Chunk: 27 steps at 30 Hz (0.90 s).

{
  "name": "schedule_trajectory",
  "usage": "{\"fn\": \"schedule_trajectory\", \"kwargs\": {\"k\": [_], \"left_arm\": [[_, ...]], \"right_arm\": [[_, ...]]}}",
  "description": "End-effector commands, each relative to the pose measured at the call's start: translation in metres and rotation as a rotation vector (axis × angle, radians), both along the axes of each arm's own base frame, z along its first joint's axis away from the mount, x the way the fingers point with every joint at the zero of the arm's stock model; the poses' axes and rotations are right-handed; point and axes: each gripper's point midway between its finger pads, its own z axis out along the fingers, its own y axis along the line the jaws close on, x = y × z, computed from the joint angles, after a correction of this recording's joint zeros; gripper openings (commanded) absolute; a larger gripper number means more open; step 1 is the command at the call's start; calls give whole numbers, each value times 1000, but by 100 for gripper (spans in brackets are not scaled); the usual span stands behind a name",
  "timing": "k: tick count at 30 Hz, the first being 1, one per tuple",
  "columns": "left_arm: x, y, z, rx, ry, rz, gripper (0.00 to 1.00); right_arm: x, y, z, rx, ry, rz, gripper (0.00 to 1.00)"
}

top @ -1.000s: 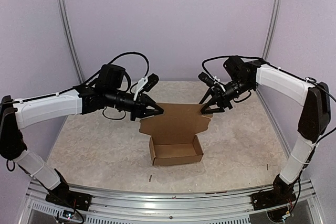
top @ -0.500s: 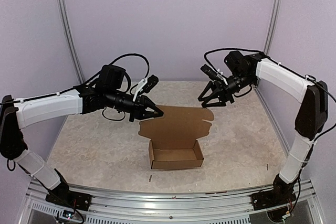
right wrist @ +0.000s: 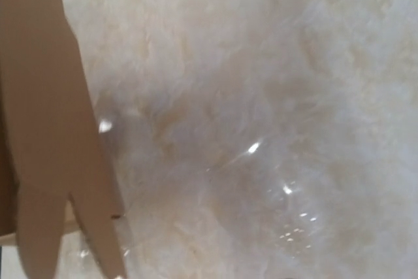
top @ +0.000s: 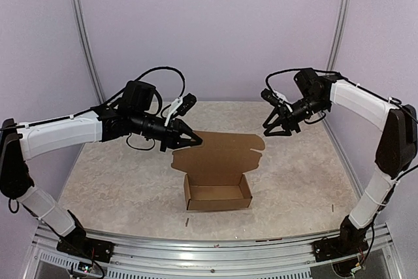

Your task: Fold the paper box

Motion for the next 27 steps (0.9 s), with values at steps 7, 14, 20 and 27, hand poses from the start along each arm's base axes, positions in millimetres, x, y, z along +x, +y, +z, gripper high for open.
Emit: {"fn": "schedule_trajectory", "kwargs": {"k": [7,14,20,27], "left_arm": [[9,4,15,-25,-49,44,0],[7,2,18,-35,-45,34,0],[5,1,20,-43,-46,30,0],[1,-2,23,-63,-42,8,0]], "right_arm": [[-40,29,13,-12,-86,138,47],[-51,37,17,30,-46,188,49],[-65,41,14,37,-5,239,51],[-80,44,16,66,29,286,52]]}}
